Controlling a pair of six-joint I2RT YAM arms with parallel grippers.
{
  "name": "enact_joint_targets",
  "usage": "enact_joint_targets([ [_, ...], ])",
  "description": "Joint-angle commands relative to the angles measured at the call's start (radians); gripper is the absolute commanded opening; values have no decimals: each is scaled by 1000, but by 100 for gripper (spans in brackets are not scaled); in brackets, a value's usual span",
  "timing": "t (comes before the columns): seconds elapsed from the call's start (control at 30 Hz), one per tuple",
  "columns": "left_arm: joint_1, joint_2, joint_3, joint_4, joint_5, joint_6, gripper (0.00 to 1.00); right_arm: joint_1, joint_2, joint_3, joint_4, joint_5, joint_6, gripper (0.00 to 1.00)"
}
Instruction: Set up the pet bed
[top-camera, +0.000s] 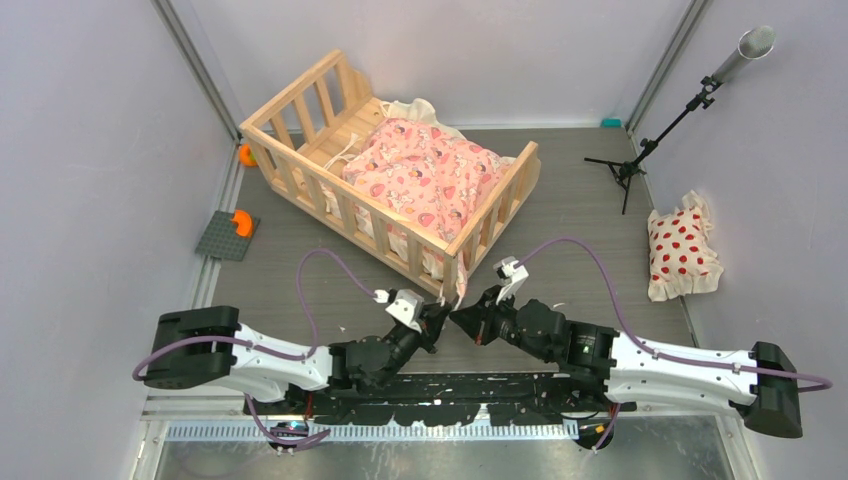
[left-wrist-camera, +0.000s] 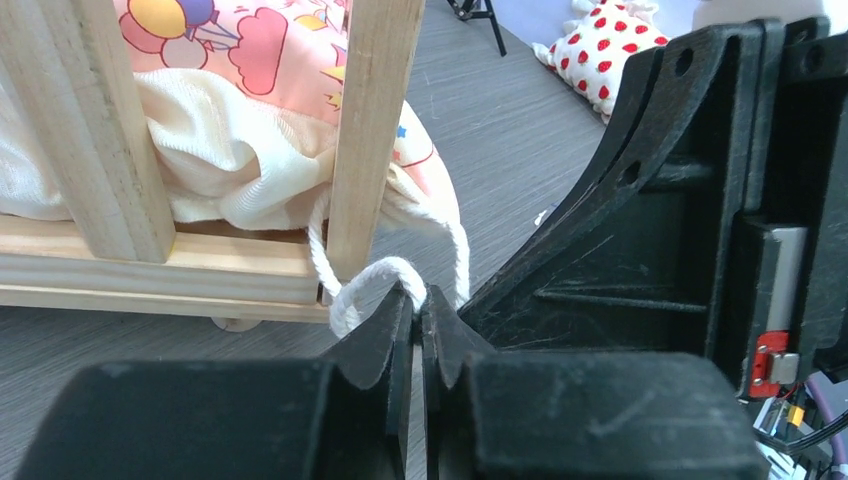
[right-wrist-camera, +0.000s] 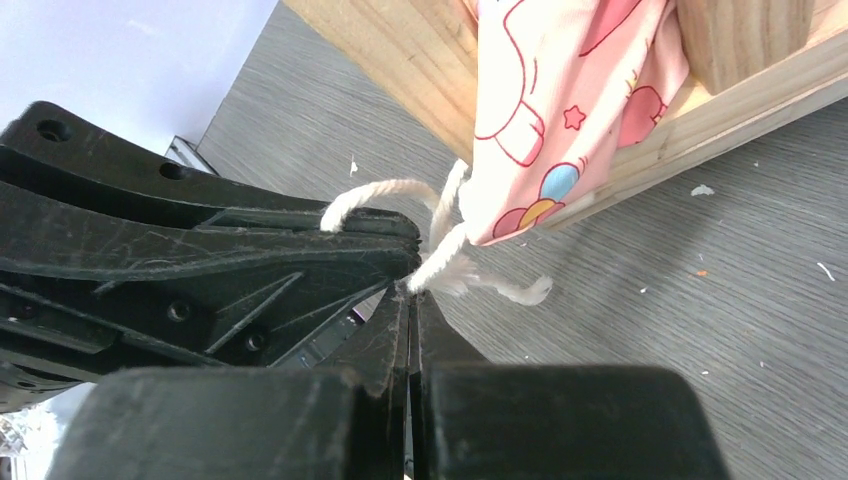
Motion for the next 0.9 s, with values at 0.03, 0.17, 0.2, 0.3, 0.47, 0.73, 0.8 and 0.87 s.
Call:
enact_joint_targets([
  [0.03,-7,12,22,-6,19,-17,10,6,-39,28,63,52,23,1],
  [0.17,-7,14,26,-8,21,-19,19,6,-53,19,58,57,28,1],
  [0.2,-7,15,28,-9,21,-19,21,7,-55,17,58,58,29,1],
  [0.3,-7,20,34,-11,23,-24,24,6,-59,12,59,61,33,1],
  [0.47,-7,17,37,-12,17,-30,24,5,-50,10,56,61,35,1],
  [0.73,-7,1,39,-9,1,-5,20,5,-32,13,31,84,53,1],
  [0.8,-7,0,39,-11,1,-1,23,6,-29,17,23,90,56,1],
  [0.87,-7,-3,40,-23,0,0,30,5,-27,17,18,97,59,1],
])
